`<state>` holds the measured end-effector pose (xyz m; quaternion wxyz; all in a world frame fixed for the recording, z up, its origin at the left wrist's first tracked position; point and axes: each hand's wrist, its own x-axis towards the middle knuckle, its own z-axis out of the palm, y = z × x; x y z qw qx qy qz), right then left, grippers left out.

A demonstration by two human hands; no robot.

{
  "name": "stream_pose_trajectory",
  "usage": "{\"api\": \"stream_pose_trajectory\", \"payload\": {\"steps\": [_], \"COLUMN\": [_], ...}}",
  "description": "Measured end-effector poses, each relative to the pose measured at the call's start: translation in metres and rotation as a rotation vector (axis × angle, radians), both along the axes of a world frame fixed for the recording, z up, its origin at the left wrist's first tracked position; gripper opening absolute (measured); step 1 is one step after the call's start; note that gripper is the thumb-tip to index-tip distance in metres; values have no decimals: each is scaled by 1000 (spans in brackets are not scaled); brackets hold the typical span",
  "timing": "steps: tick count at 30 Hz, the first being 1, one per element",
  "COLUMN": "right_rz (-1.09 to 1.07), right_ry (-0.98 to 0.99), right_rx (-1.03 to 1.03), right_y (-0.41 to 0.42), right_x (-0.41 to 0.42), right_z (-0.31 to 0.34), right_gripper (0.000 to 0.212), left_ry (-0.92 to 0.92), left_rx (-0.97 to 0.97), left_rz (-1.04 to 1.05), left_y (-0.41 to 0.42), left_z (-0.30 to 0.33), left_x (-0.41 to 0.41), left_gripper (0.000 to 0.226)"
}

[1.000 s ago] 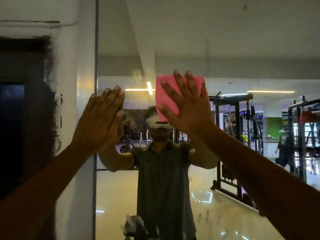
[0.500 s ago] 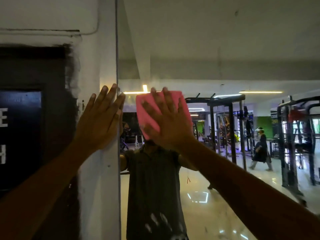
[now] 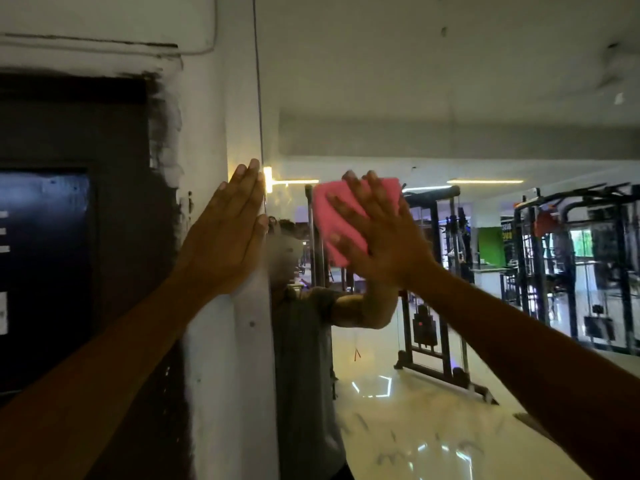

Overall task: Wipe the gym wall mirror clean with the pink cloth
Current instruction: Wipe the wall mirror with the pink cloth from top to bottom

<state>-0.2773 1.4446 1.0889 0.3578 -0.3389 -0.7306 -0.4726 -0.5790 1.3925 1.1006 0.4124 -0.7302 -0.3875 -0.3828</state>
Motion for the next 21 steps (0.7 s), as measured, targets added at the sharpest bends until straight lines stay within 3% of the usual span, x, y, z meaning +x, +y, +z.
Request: {"api": "stream_pose_trajectory", "payload": {"steps": [3,4,6,8,11,14,18,21], "right_rz": [-118,-124,-61,25,-57,-97,37,20], "right_ry": [336,329,109,-59,108,276,26,103], "right_rx": [12,7,32,18,51,27,-14,-53], "right_y": [-8,-14,-21,-16,-1,-11,-20,-6], "right_x": [-44,-66,-85,-59,-32,-74,-70,-4], "right_z": [54,51,17,-16,21,52,-53,-80], "right_gripper": [89,89,87,85,87,88,82,83], "left_ry": [-29,-51,-69,-49,-75,-59,-78,-84], "left_rx": [-23,-11,23,47,43,64,91,44], "left_rz": [1,-13,-23,-37,-89,-66,-39,38], "left_y": [-2,-3,-1,3,5,4,1,-1], "left_z": [-2,-2,-4,-7,-8,-9,-10,-19], "left_x": [5,7,5,3,1,4,7,16], "left_gripper": [66,66,65,65,64,64,63,65]}}
